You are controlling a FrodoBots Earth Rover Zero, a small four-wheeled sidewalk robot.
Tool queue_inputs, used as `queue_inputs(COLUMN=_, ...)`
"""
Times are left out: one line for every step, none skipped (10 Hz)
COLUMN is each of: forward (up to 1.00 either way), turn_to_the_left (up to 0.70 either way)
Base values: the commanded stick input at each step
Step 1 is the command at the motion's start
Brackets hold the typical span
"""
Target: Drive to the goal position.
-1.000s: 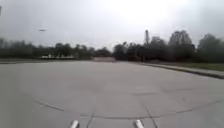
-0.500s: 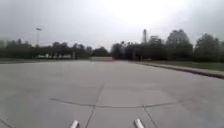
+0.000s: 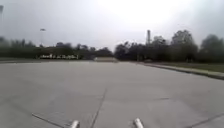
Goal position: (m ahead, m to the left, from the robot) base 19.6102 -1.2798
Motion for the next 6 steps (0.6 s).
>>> queue_inputs(forward=1.0, turn_to_the_left=0.0)
queue_inputs(forward=1.0, turn_to_the_left=0.0)
queue_inputs(forward=1.0, turn_to_the_left=0.0)
queue_inputs(forward=0.48, turn_to_the_left=0.0)
queue_inputs(forward=0.0, turn_to_the_left=0.0)
queue_inputs(forward=0.0, turn_to_the_left=0.0)
